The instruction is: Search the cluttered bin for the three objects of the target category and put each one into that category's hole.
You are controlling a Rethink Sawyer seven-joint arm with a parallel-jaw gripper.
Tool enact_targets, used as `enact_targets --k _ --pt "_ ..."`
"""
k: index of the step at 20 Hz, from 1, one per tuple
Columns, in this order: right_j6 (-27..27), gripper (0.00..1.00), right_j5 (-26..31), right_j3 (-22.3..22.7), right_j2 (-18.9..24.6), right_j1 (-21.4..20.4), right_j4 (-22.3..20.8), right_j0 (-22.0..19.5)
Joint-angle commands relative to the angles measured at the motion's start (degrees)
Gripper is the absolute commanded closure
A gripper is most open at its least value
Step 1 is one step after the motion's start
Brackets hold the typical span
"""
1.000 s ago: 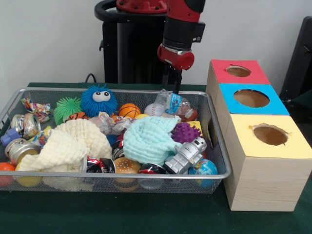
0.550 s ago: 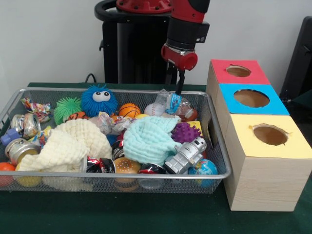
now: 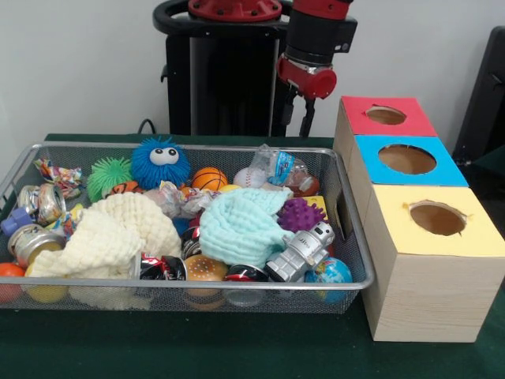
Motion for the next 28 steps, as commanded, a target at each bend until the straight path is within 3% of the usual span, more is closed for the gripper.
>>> enact_targets --k 1,11,17,28 --pt "9.43 0.0 6.15 -7.86 -1.21 -1.9 5.27 -0.02" --pt "11.04 0.0 4.26 -9.5 2.45 0.34 1.32 -4.61" --pt "11.07 0.0 3.95 -10.04 3.0 1.03 1.54 -4.88" --pt "13.17 0.0 -0.26 -12.56 6.01 6.41 0.05 -6.64"
